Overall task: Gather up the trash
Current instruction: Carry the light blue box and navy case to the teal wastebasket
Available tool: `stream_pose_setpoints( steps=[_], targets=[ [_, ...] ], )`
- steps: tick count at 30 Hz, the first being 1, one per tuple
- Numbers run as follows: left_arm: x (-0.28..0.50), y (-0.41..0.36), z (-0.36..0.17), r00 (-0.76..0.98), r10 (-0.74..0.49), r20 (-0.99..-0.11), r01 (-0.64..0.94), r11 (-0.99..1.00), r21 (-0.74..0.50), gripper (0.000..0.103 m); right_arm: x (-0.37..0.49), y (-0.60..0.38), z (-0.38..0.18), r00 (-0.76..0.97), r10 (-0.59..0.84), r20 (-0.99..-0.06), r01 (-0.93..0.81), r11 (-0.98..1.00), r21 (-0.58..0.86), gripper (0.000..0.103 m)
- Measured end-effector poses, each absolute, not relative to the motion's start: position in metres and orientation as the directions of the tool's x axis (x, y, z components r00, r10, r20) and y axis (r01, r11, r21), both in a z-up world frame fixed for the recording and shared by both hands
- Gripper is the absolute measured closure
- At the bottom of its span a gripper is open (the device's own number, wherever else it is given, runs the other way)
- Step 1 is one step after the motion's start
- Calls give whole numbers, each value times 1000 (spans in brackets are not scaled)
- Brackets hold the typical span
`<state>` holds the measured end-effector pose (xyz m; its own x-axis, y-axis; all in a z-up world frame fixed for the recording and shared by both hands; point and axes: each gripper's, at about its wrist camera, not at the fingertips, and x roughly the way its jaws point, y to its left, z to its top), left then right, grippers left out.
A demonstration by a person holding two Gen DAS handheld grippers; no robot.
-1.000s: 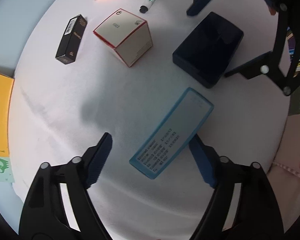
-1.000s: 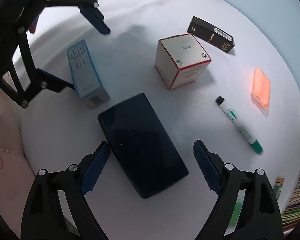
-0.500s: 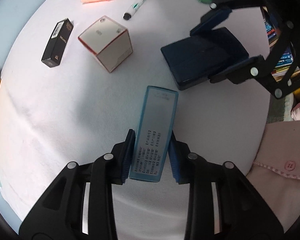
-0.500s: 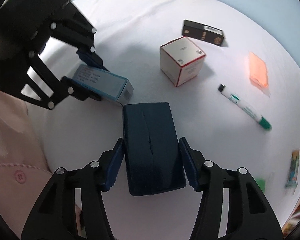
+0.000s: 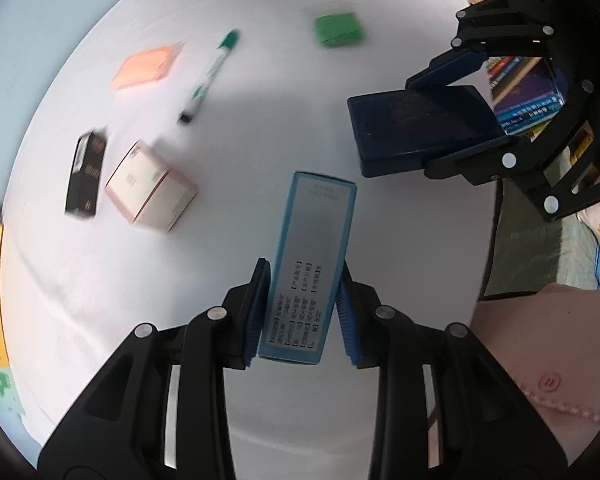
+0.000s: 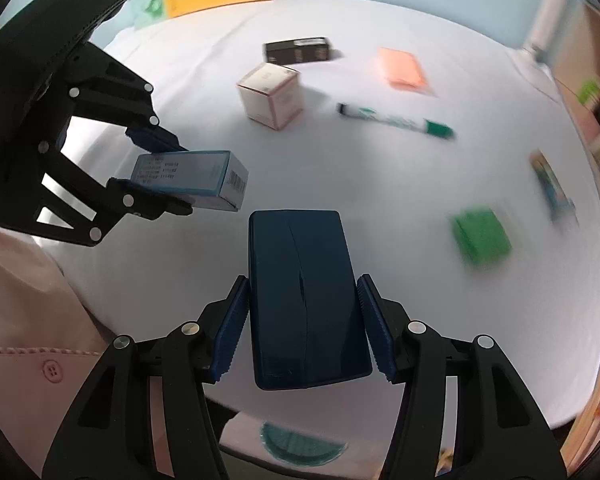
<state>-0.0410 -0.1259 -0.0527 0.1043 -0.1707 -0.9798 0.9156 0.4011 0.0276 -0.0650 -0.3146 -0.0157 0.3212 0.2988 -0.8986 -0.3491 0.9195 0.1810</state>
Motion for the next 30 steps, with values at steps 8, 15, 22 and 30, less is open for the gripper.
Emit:
stream_pose_setpoints(
  steps=[8,15,22,30],
  targets=[
    [-83,-160,-43,81,-198,-977,965,259,28,73,-111,-362,-35,346,246,-905,-153,967,204,47],
    [-124,-221,-53,25,-199,-980,997,72,11,73,-184,-400,-40,352,177,-919,86,972,221,47],
    [-183,-264,-71,-53,-167,-984,987,-158,-26,73,-269,-427,-63,311,115,-943,360,904,229,47],
    [-253,-328,-109,-106,-100,-989,931,-361,-63,73,-349,-430,-80,267,91,-959,565,792,232,47]
  ],
)
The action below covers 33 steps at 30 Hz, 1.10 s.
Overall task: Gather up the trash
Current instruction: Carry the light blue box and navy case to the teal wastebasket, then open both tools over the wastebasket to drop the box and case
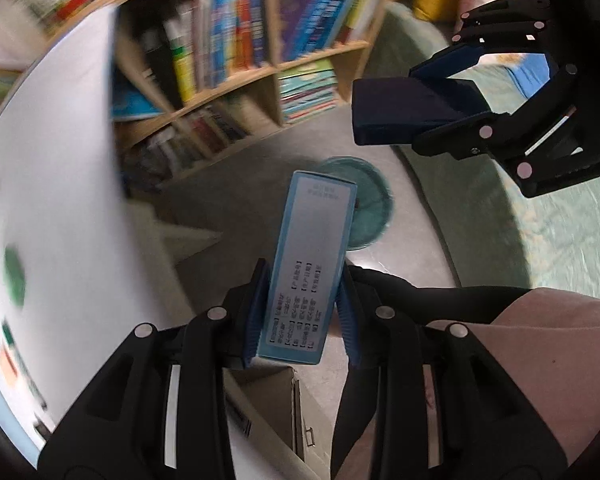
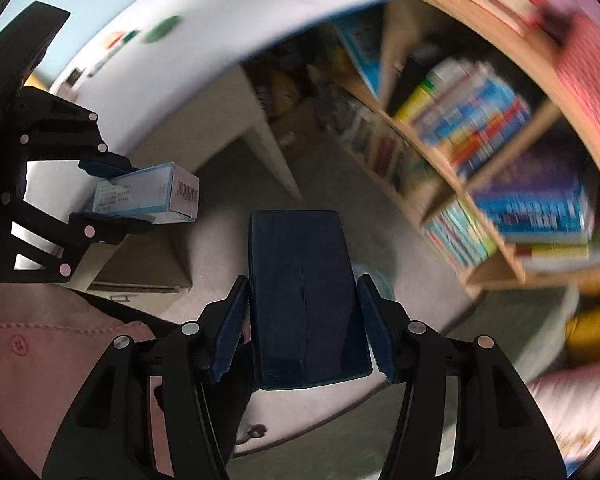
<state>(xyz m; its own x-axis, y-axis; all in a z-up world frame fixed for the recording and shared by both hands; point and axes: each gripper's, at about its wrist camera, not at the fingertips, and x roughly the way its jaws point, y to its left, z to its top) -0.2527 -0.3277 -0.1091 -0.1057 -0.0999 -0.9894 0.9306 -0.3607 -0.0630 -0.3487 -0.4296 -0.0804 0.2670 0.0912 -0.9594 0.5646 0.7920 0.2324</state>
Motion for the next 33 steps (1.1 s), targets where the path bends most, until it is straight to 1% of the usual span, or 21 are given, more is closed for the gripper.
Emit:
stream_pose_setpoints(
  steps=[5,6,16,23,33],
  targets=[
    [-294,-337,-108,-115,-73,-991,882,-465,-69,73,-389,-426,-86,266,82,-960,647,723,241,47],
    [-299,-335,-98,-115,-69,-991,875,-479,-69,73,-394,-425,-86,266,79,-961,658,714,240,47],
    [-349,-351,-109,-123,-34,-992,795,-601,-78,73,-442,-417,-91,271,53,-961,749,615,245,47],
    [-367,-358,-114,-118,-19,-993,763,-642,-78,73,-460,-413,-93,280,53,-959,776,576,258,47],
    [-372,-368,-117,-127,-1,-992,757,-646,-97,73,-466,-417,-93,290,47,-956,779,569,264,47]
  ],
)
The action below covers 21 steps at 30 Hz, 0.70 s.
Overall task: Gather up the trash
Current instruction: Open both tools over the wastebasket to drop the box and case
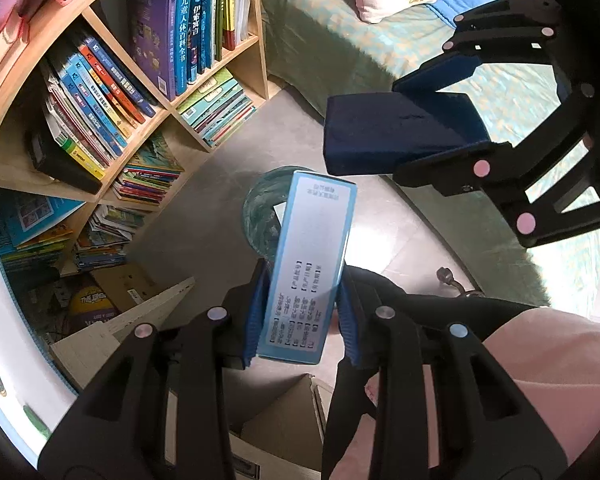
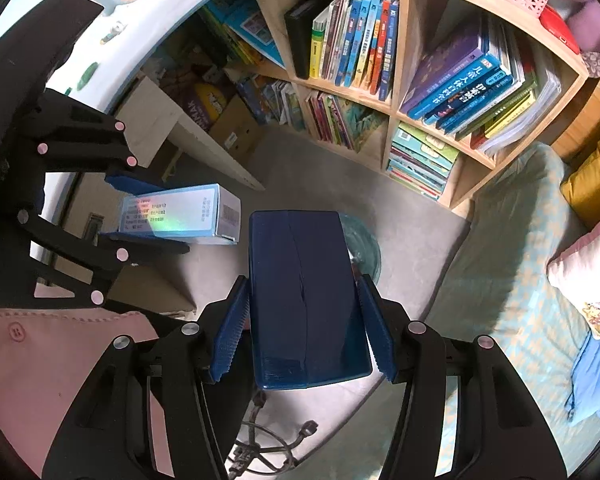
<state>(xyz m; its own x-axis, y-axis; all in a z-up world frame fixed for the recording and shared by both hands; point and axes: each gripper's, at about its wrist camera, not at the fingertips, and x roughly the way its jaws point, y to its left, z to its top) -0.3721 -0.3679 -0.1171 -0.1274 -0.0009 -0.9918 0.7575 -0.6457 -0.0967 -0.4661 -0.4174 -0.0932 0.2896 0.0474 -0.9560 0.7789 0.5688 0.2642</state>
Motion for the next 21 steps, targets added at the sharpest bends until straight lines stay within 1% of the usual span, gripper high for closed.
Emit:
stream_pose_setpoints(
  steps=[6,9,10,11,12,14,21],
  targets=[
    [-373,-370,-119,-137,3,-991,756,-646,-106,72,-467,-421,-91,288,38,-957,779,571,258,47],
    [-376,-370,-118,-147,-5,-989,747,-655,-108,70,-468,-424,-90,281,33,-959,783,570,249,46],
    [-377,-370,-118,-146,-6,-989,747,-656,-106,57,-469,-425,-90,272,21,-962,790,566,236,45],
    [-377,-370,-118,-144,-8,-989,749,-655,-104,39,-469,-426,-90,272,20,-962,794,560,236,38],
    [-376,-370,-117,-150,-12,-989,751,-651,-107,36,-471,-428,-89,275,19,-961,800,550,240,35],
    [-376,-370,-114,-174,-10,-985,750,-649,-126,36,-475,-431,-87,283,11,-959,810,532,245,34],
    [-371,-371,-114,-172,-11,-985,761,-636,-126,35,-477,-435,-87,273,7,-962,820,520,237,34]
  ],
)
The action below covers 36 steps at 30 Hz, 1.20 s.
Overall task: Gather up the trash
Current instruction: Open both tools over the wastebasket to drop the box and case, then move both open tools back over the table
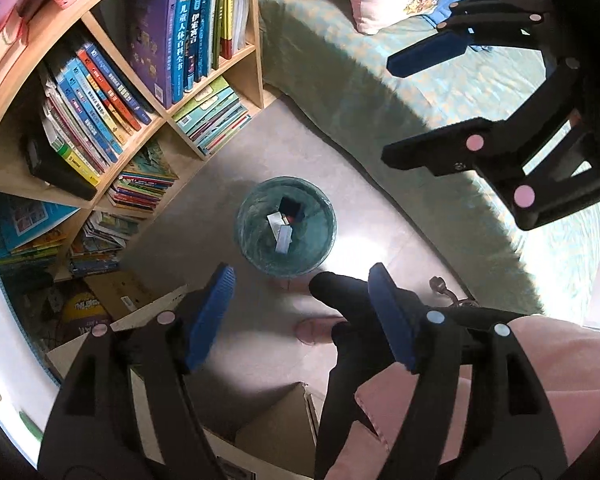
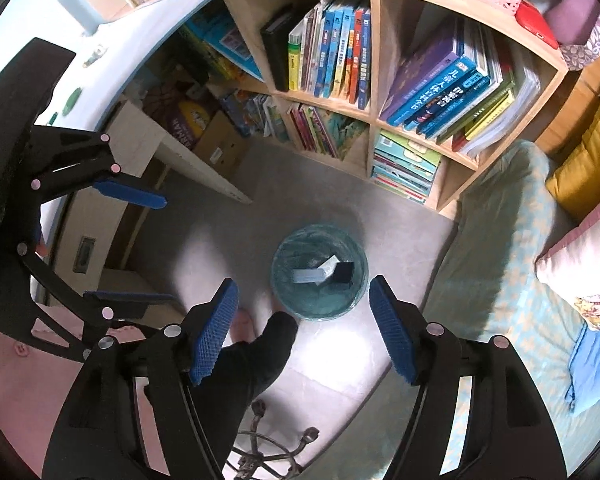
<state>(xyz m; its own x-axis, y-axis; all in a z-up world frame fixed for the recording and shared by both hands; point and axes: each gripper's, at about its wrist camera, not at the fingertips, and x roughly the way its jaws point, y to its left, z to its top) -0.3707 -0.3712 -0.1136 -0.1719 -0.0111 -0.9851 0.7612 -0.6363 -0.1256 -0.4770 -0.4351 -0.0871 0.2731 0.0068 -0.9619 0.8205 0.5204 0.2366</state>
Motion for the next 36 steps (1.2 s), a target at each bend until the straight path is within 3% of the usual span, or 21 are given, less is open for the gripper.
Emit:
stream_pose_setpoints(
  steps=[13,16,20,36],
  targets=[
    [-348,-372,-104,-184,-28,-982,811,-569,-136,31,-456,-440,-82,308,20,-951,786,557,267,34],
    [-336,-371,-96,-187,-41,-981,836,-532,-137,31,-442,-445,-73,333,8,-943,756,596,272,29],
    [-311,-366,-77,-185,-108,-977,877,-468,-114,21,-413,-454,-63,377,14,-926,688,665,291,25],
    [-143,-301,-39,23,-242,-970,992,128,-9,14,-220,-453,-29,435,128,-891,152,965,213,22]
  ],
)
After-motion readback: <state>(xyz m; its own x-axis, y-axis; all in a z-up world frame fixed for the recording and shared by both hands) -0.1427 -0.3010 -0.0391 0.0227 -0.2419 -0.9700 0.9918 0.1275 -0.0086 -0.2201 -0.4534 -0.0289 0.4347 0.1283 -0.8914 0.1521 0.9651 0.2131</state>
